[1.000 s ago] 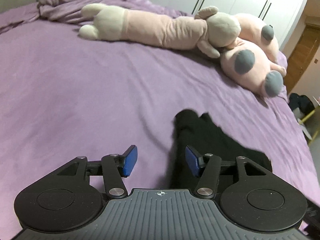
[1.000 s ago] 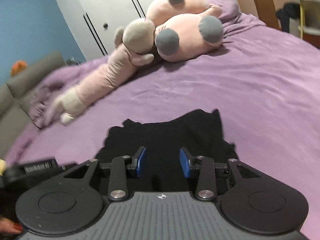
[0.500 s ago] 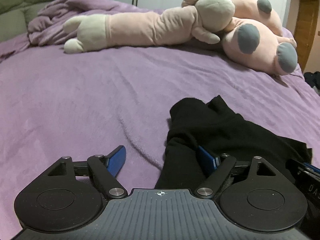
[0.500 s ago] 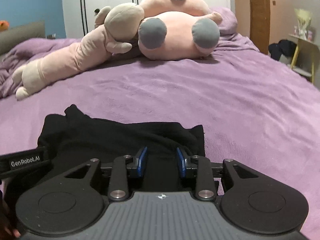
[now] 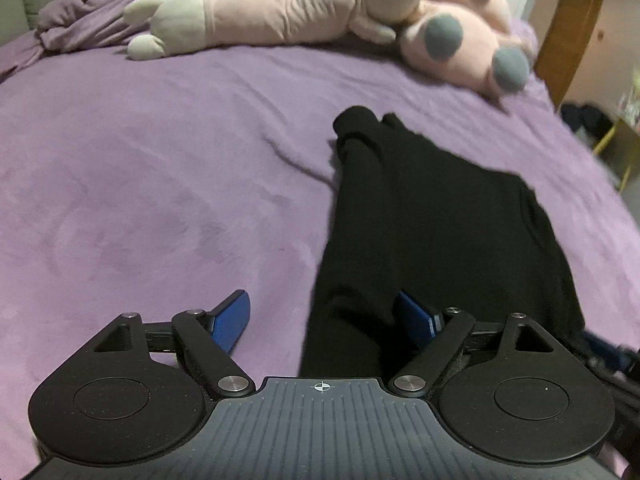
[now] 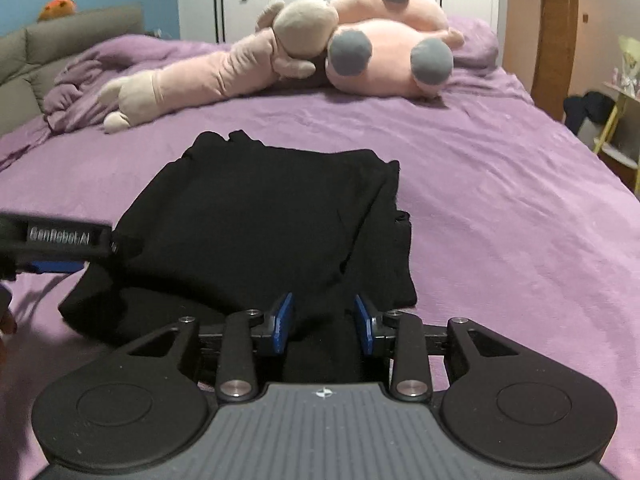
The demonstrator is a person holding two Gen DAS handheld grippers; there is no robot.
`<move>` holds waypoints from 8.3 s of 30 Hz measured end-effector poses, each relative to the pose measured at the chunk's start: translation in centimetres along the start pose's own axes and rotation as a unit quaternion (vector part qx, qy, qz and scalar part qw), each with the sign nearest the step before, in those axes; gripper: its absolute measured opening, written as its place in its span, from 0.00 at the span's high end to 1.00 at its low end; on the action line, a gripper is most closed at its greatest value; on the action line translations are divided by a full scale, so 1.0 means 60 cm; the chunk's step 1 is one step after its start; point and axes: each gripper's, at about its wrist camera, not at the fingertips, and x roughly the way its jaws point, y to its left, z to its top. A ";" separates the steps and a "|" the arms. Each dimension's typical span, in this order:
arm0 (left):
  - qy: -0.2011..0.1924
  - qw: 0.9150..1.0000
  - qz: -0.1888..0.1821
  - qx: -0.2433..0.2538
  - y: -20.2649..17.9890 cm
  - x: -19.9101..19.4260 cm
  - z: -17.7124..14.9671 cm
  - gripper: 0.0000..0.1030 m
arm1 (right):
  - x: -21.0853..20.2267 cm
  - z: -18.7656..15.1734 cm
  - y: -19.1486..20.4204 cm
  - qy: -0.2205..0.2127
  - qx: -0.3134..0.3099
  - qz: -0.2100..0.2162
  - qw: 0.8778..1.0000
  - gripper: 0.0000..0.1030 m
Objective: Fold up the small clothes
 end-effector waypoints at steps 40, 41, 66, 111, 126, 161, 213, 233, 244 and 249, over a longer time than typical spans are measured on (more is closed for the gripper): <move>0.073 0.992 0.080 0.070 -0.013 -0.152 -0.082 0.08 | -0.100 -0.030 -0.025 0.167 0.108 -0.027 0.980 0.27; 0.071 0.991 0.080 0.077 -0.017 -0.155 -0.077 0.08 | -0.107 -0.026 -0.021 0.168 0.105 -0.024 0.980 0.22; 0.068 0.987 0.101 0.106 -0.046 -0.182 -0.030 0.06 | -0.136 0.053 0.045 0.154 0.074 -0.066 0.983 0.07; 0.065 0.986 0.096 0.121 -0.064 -0.186 -0.031 0.05 | -0.154 0.059 0.036 0.141 0.082 -0.074 0.984 0.07; 0.066 0.986 0.095 0.121 -0.064 -0.188 -0.030 0.05 | -0.157 0.061 0.034 0.139 0.081 -0.075 0.984 0.07; 0.069 0.986 0.088 0.124 -0.071 -0.181 -0.028 0.05 | -0.160 0.067 0.036 0.137 0.088 -0.073 0.984 0.07; 0.070 0.986 0.067 0.139 -0.077 -0.184 -0.028 0.05 | -0.167 0.059 0.032 0.129 0.097 -0.081 0.984 0.07; 0.069 0.985 0.065 0.143 -0.081 -0.186 -0.030 0.05 | -0.168 0.058 0.032 0.128 0.098 -0.081 0.984 0.07; 0.069 0.985 0.064 0.145 -0.082 -0.187 -0.030 0.05 | -0.169 0.058 0.031 0.127 0.097 -0.082 0.984 0.07; 0.070 0.985 0.062 0.147 -0.084 -0.187 -0.030 0.05 | -0.170 0.058 0.031 0.127 0.097 -0.083 0.984 0.07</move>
